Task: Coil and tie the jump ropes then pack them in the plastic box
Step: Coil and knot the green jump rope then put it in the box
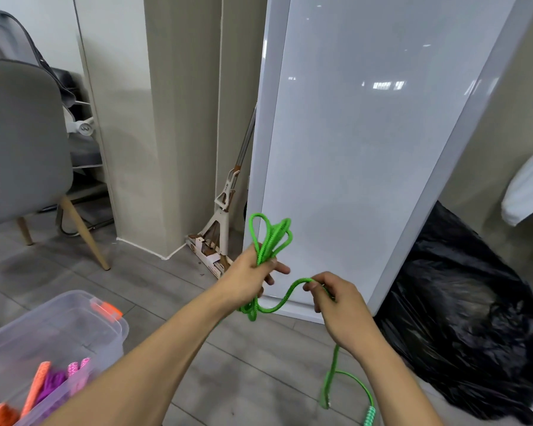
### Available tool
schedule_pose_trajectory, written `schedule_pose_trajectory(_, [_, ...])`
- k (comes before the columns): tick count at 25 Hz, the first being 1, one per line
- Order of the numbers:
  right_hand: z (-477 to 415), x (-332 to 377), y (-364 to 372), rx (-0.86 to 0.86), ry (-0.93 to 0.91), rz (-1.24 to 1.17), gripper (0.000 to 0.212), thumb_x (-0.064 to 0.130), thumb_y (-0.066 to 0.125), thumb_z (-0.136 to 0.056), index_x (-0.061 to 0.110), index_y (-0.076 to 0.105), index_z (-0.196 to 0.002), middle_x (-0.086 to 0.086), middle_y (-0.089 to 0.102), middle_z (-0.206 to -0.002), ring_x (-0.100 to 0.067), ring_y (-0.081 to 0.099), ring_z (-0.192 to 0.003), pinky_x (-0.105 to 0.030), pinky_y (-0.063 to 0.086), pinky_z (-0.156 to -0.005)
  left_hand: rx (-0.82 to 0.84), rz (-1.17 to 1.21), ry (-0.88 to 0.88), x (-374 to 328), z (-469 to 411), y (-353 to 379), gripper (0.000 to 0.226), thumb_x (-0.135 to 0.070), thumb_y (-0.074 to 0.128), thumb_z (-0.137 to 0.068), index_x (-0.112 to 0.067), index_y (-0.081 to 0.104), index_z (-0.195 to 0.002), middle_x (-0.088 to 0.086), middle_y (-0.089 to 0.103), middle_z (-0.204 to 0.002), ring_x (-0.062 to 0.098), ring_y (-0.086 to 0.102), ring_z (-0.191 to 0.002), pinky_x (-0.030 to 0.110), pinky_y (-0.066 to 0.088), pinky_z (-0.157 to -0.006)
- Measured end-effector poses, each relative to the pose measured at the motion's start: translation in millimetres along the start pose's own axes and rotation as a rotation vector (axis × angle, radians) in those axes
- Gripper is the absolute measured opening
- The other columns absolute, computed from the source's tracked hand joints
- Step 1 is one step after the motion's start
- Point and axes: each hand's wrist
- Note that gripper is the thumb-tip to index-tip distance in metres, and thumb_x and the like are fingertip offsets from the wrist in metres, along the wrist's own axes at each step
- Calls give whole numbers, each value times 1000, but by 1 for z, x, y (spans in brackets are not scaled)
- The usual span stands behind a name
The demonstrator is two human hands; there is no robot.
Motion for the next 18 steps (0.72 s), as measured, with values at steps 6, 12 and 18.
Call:
schedule_pose_trajectory(6, [0, 2, 9, -17, -47, -20, 21, 28, 55, -100, 25, 66, -83, 1, 66, -66, -3, 52, -57, -18, 35, -54, 78, -209, 69, 2, 6, 25, 6, -26, 53, -100, -31, 52, -97, -2, 64, -93, 17, 60, -73, 39, 58, -67])
schedule_pose_trajectory(12, [1, 0, 9, -108, 30, 67, 31, 39, 63, -94, 20, 64, -69, 5, 54, -53, -8, 47, -52, -25, 33, -51, 246, -317, 166, 1, 8, 22, 11, -22, 47, -103, -26, 53, -95, -6, 68, -78, 10, 69, -75, 38, 58, -64])
schedule_pose_trajectory(18, [0, -4, 11, -51, -1, 24, 21, 31, 55, -100, 26, 64, -82, 9, 57, -64, -2, 50, -59, -16, 35, -52, 303, -403, 163, 0, 9, 20, 18, -26, 51, -103, -24, 56, -85, -4, 66, -75, 3, 65, -61, 28, 55, -60])
Point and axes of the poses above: each hand's wrist, its own z-axis away from the middle knuckle, its own y-axis out of the palm, x = y × z
